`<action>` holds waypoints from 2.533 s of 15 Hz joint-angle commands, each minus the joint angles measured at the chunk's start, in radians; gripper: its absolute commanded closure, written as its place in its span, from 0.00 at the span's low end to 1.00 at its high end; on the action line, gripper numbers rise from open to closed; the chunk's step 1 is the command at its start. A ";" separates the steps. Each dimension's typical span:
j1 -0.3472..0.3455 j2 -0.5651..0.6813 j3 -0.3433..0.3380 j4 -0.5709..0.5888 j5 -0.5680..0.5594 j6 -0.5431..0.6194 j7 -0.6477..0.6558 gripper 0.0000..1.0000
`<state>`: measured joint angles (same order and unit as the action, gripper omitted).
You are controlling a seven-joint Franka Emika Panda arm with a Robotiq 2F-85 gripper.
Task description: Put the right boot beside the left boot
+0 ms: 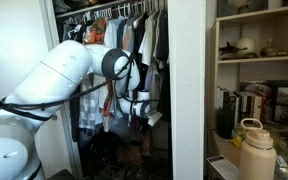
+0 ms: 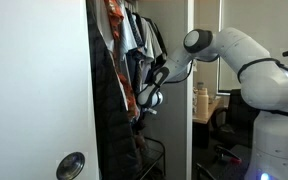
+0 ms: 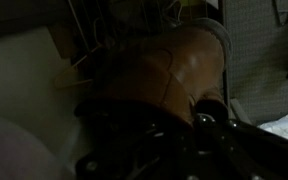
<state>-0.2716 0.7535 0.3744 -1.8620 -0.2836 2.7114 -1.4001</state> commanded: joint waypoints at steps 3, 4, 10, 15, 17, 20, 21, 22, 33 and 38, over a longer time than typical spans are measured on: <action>0.097 -0.028 -0.073 0.013 -0.021 0.012 -0.218 0.95; 0.110 -0.020 -0.082 0.020 -0.026 0.024 -0.255 0.95; 0.128 0.059 -0.072 0.059 -0.017 0.196 -0.444 0.94; 0.085 0.153 -0.006 0.101 -0.018 0.341 -0.551 0.94; 0.058 0.193 0.037 0.113 -0.014 0.398 -0.561 0.94; 0.008 0.241 0.107 0.115 -0.022 0.455 -0.550 0.94; -0.007 0.253 0.124 0.113 -0.026 0.462 -0.545 0.94; -0.023 0.264 0.141 0.109 -0.032 0.470 -0.544 0.94; -0.096 0.239 0.155 0.055 -0.036 0.468 -0.518 0.69; -0.109 0.214 0.150 0.035 -0.036 0.490 -0.495 0.33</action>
<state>-0.3607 1.0200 0.5127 -1.7683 -0.3086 3.1602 -1.9196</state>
